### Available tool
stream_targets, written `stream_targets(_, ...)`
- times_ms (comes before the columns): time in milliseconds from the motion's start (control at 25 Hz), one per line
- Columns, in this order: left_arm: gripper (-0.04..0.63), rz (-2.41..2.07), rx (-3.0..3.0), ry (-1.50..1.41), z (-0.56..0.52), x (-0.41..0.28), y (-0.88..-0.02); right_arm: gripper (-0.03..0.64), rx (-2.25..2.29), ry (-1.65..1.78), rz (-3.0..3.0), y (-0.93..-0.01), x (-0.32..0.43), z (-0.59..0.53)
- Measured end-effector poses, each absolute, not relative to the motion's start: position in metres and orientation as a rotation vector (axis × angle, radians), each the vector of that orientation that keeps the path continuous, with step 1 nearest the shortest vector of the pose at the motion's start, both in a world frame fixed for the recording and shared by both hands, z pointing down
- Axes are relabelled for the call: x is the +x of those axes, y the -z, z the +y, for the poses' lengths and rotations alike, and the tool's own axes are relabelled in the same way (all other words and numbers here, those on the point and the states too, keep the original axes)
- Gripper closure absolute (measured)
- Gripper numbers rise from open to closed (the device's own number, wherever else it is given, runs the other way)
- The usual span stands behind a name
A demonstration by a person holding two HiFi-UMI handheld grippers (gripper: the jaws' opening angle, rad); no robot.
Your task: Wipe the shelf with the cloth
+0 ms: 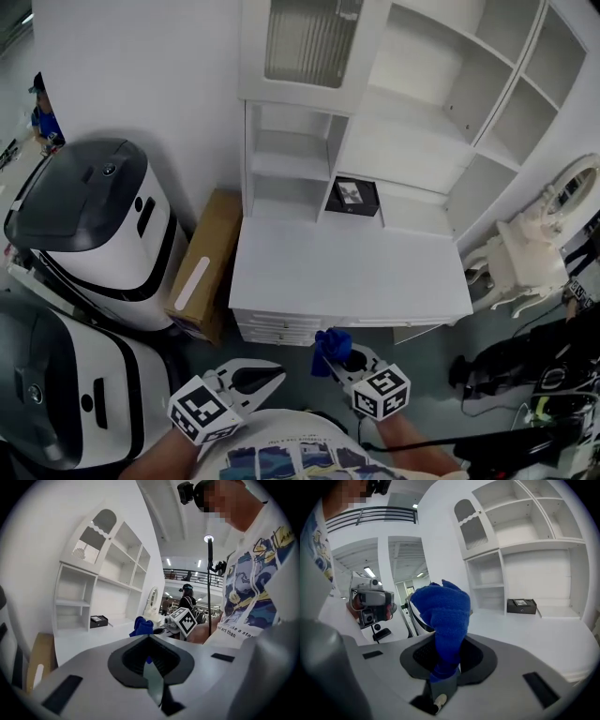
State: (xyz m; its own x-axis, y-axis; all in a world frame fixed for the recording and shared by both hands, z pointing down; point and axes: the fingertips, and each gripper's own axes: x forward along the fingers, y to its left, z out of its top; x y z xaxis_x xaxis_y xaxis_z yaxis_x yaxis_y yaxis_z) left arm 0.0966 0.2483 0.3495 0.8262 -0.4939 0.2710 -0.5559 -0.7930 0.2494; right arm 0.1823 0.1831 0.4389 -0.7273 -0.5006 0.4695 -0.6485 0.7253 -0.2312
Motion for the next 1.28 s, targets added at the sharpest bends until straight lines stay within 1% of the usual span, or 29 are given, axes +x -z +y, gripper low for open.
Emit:
stream_targets(280, 0.583, -0.872, 2.647, -0.257, 0.253, 0.017, -0.365, 0.518, 0.869, -0.548, -2.566, -0.447, 0.111, 0.168)
stream_targets(400, 0.583, -0.911, 2.604, -0.226, 0.246, -0.003, -0.37, 0.518, 0.831, -0.537, -2.571, -0.446, 0.09, 0.159)
stream_targets(600, 0.583, -0.946, 2.584, -0.211, 0.21, -0.011, -0.373, 0.518, 0.787, -0.523, -2.574, -0.45, 0.074, 0.118)
stream_targets(1000, 0.583, -1.059, 2.558, -0.255, 0.102, -0.016, -0.361, 0.518, 0.657, -0.49, -2.641, -0.459, 0.036, -0.016)
stream_targets(1280, 0.583, -1.07, 2.563, -0.23, 0.06, -0.014, -0.351, 0.518, 0.594, -0.483, -2.664, -0.468, 0.0, -0.078)
